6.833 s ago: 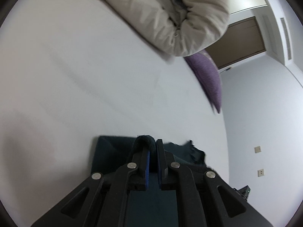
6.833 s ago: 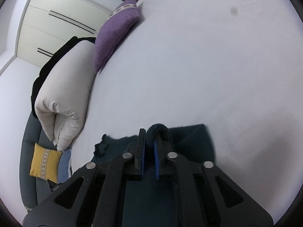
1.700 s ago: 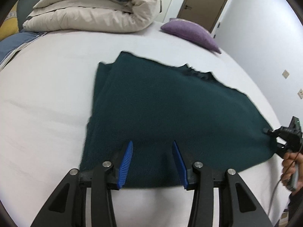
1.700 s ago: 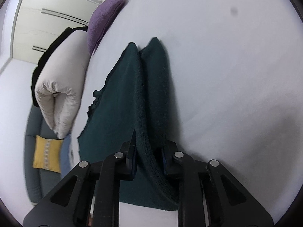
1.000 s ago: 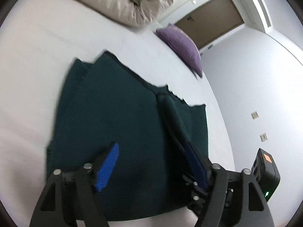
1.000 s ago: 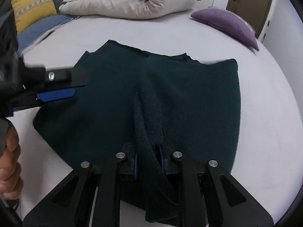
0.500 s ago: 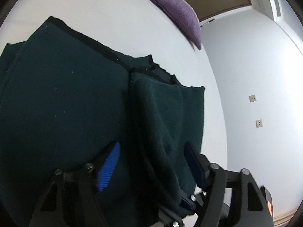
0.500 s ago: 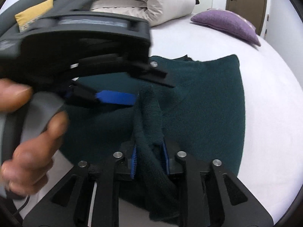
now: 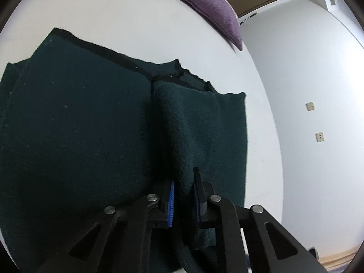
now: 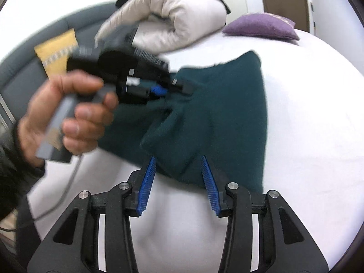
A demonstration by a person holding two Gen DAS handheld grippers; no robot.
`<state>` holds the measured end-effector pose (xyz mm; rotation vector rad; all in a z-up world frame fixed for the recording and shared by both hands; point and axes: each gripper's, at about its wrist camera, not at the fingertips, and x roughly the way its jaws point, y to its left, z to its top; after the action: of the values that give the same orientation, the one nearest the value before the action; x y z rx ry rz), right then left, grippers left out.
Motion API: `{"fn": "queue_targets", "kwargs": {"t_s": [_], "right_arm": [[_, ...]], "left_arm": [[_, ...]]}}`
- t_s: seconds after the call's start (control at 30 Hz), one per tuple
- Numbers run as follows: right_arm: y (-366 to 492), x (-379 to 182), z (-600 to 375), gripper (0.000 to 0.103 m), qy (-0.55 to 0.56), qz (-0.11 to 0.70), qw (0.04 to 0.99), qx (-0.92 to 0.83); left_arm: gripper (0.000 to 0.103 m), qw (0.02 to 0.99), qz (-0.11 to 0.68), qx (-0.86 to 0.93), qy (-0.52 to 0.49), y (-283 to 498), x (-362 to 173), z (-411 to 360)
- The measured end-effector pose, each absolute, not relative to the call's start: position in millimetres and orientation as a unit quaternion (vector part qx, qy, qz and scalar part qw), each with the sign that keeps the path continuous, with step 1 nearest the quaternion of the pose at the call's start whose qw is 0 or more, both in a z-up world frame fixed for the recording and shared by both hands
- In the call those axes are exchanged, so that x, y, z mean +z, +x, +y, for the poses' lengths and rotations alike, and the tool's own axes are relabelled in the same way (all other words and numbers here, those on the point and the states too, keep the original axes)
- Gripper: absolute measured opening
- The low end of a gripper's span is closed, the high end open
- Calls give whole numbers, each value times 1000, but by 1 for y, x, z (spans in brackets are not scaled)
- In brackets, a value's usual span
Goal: Fold small clothes
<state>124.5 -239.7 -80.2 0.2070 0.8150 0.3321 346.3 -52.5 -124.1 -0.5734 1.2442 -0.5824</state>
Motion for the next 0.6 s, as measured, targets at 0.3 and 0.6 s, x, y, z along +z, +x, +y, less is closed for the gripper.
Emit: {"fn": "queue_targets", "kwargs": {"t_s": [0.3, 0.6], "right_arm": [[175, -103, -295, 47, 135, 426, 891, 76], [214, -118, -231, 49, 71, 439, 885, 138]], "left_arm": [[13, 734, 553, -276, -282, 344, -108, 1], [13, 752, 540, -246, -286, 349, -96, 90]]}}
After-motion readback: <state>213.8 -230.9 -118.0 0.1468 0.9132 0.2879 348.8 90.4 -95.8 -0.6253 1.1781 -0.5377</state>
